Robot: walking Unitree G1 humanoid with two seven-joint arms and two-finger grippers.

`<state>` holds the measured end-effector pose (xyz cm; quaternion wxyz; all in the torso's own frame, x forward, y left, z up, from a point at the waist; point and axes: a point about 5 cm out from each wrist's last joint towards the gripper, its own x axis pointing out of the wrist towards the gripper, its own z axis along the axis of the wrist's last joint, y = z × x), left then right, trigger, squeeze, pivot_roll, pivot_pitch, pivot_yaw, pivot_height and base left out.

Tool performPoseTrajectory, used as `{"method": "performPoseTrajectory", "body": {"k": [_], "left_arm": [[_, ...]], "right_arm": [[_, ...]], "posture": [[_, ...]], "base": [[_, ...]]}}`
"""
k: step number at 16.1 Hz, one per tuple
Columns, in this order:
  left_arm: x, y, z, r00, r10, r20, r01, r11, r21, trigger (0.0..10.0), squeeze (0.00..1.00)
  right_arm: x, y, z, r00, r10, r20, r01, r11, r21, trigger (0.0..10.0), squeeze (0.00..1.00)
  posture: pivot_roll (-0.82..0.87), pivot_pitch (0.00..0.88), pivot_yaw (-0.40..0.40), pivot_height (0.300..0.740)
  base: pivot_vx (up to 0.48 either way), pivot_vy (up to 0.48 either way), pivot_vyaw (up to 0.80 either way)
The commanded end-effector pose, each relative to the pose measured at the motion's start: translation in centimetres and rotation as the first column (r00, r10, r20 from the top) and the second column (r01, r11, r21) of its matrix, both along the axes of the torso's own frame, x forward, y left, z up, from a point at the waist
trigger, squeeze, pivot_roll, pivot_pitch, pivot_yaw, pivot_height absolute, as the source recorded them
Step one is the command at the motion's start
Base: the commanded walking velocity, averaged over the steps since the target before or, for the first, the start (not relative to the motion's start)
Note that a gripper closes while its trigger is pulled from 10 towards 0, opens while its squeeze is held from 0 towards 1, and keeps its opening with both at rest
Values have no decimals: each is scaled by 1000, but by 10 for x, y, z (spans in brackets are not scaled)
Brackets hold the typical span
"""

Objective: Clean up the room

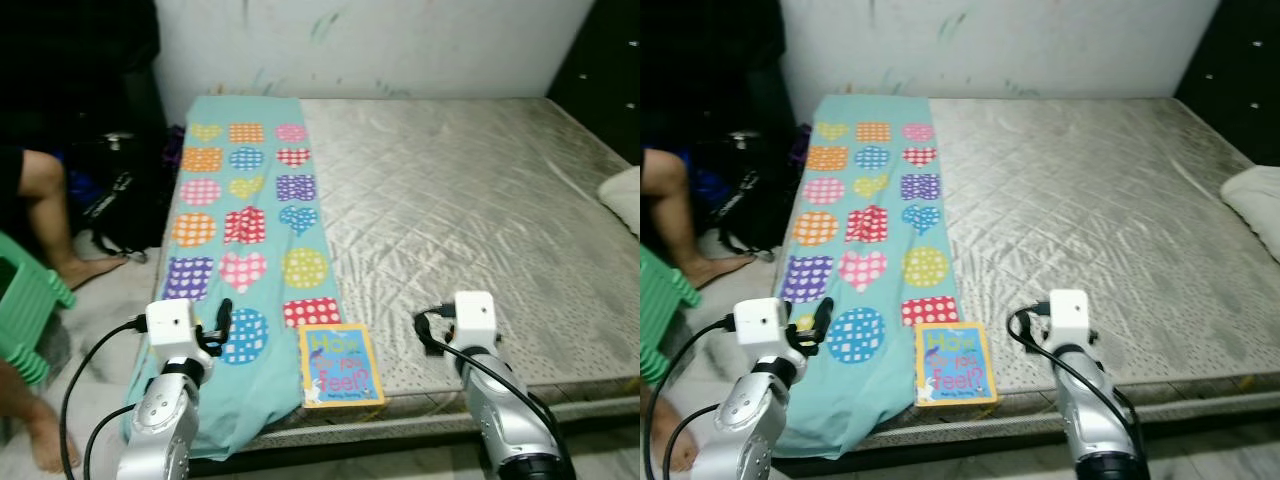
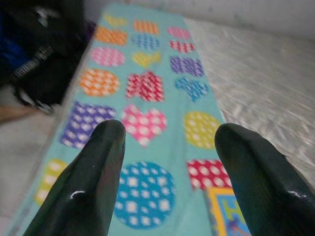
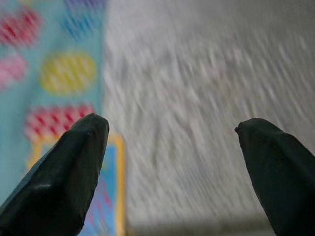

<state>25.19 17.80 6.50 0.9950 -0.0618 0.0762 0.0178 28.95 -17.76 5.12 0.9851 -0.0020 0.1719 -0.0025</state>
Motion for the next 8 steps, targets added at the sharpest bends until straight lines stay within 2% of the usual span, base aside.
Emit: {"method": "performPoseTrajectory", "body": {"k": [1, 2, 3, 4, 6, 8], "left_arm": [[1, 8, 22, 991, 29, 129, -41, 995, 94, 10000, 0], [-1, 13, 30, 983, 59, 172, -81, 989, 123, 10000, 0], [-1, 14, 33, 981, 67, 181, -88, 990, 112, 10000, 0], [-2, 13, 36, 978, 60, 199, -77, 994, 76, 10000, 0], [-4, 12, 33, 979, 43, 198, -60, 995, 85, 10000, 0], [-9, 14, 23, 981, 44, 191, -63, 993, 96, 10000, 0]], "right_arm": [[5, -1, 29, 980, -4, 198, 1, 1000, 12, 10000, 0], [4, -1, 34, 969, -43, 243, 27, 997, 69, 10000, 0], [2, 2, 37, 958, -47, 283, 7, 990, 142, 10000, 0], [-1, 5, 41, 942, -42, 333, -16, 986, 169, 10000, 0], [-4, 8, 49, 901, -46, 432, -7, 993, 120, 10000, 0], [-7, 7, 48, 892, -44, 450, -10, 993, 117, 10000, 0]], "posture": [[-107, 0, -25, 740], [-106, 0, -24, 740], [-106, 0, -23, 740], [-99, 0, -23, 740], [-98, 0, -21, 740], [-96, 0, -19, 740]], "base": [[0, 0, 0], [0, 0, 0], [0, 0, 0], [0, 0, 0], [0, 0, 0], [0, 0, 0]]}}
